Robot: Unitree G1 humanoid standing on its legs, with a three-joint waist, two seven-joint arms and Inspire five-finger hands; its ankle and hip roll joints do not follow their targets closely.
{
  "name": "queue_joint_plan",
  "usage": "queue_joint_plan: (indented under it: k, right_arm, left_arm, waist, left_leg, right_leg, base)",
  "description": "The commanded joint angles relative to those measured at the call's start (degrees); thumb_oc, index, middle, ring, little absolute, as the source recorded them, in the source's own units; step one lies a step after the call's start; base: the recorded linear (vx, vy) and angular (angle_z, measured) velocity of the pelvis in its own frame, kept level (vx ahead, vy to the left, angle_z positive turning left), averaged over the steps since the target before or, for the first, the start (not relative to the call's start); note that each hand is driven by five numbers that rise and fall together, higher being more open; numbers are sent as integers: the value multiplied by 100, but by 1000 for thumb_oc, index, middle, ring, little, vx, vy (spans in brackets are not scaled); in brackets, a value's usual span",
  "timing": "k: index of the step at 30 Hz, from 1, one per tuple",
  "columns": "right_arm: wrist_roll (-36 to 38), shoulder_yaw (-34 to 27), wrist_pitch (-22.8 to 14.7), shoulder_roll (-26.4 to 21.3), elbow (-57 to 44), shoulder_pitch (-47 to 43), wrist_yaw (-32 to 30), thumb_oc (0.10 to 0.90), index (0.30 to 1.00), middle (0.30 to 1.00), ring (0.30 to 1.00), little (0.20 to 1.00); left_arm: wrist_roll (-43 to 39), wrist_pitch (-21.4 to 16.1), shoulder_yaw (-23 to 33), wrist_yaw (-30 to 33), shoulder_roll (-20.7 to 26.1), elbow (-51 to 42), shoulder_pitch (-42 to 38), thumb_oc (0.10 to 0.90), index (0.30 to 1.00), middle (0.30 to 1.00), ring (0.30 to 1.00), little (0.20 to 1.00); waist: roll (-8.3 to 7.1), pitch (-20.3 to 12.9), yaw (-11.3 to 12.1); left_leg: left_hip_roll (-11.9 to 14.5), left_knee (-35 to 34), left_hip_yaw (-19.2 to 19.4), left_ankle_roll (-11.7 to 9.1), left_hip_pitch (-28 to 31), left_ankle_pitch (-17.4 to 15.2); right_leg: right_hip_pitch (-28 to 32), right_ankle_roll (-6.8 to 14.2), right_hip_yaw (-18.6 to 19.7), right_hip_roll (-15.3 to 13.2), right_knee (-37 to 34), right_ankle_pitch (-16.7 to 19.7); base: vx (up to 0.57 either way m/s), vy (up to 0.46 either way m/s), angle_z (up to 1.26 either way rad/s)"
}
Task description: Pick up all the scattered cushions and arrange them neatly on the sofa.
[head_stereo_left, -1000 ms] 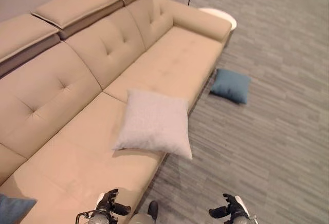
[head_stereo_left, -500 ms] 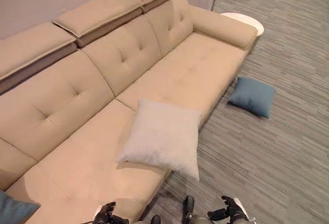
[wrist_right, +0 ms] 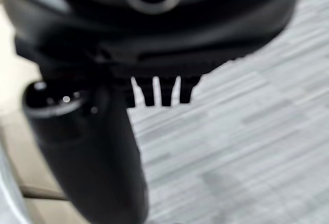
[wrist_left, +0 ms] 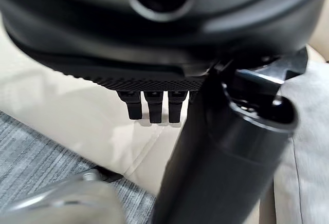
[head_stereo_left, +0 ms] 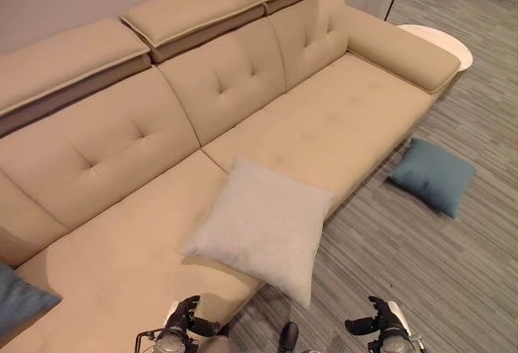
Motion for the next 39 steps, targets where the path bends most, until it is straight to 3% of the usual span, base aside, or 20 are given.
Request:
queue_joint_plan:
  k: [1,9,15,19,21,28,32,39]
  right_arm:
    - [85,-10,-131,-257,-254,31,-131,800,900,900,900,900]
    - [199,-401,-157,-621,-581,-32,-242,800,900,900,900,900]
    - [647,-1000,-297,-906,-1545,41,-418,800,900,900,900,900]
    - [1283,-1377,-517,-789,-1957,132,-450,800,900,900,900,900]
    - [2066,-1545,-717,-578,-2002,133,-341,800,900,900,900,900]
    - [4151,-1331,-927,-224,-1755,-455,233,800,900,900,900,900]
    - [4808,-1250,-963,-114,-1564,-824,379,800,900,900,900,900]
    - [5266,-1103,-1011,44,-1252,-1260,436,800,900,900,900,900]
  left_arm:
    - [-53,-181,53,75,159,-95,17,800,900,900,900,900]
    - [9,-189,182,47,279,-156,245,800,900,900,900,900]
    - [92,-146,200,-12,159,-41,467,800,900,900,900,900]
    - [87,-132,194,-14,69,-29,532,800,900,900,900,900]
    - [80,-108,152,-70,13,-25,572,800,900,900,900,900]
    - [-18,-123,-87,-212,51,-364,589,800,900,900,900,900]
    - [-147,-151,-174,-203,60,-497,559,800,900,900,900,900]
    - [-546,-278,-216,-60,66,-736,393,800,900,900,900,900]
  waist:
    - [-16,-322,123]
    - [57,-485,137]
    - [155,-545,61]
    - [215,-552,8]
    - [269,-534,-5]
    - [460,-272,96]
    - [564,-114,198]
    - [703,210,352]
  left_leg:
    - [-90,360,-122,-9,-194,-322]
    - [-206,-210,-5,57,301,-292]
    - [-247,-427,53,73,496,-283]
    - [-267,-468,55,78,520,-294]
    - [-276,-488,57,73,506,-285]
    - [-312,-476,4,34,221,-188]
    - [-320,-449,-64,16,-14,-104]
    - [-354,-395,-252,-10,-487,71]
  right_leg:
    - [30,582,313,-257,393,-481]
    - [194,718,402,-281,209,-387]
    - [272,790,442,-297,69,-315]
    - [270,810,453,-301,44,-297]
    - [240,827,451,-314,35,-281]
    - [-43,837,399,-368,14,-205]
    - [-235,836,322,-403,23,-163]
    - [-633,797,193,-471,164,-126]
  base:
    - [90,89,-10]
    - [47,62,-10]
    - [13,44,-3]
    - [0,8,-1]
    - [0,0,0]
    - [-76,-1,-5]
    - [-91,2,3]
    - [-95,3,15]
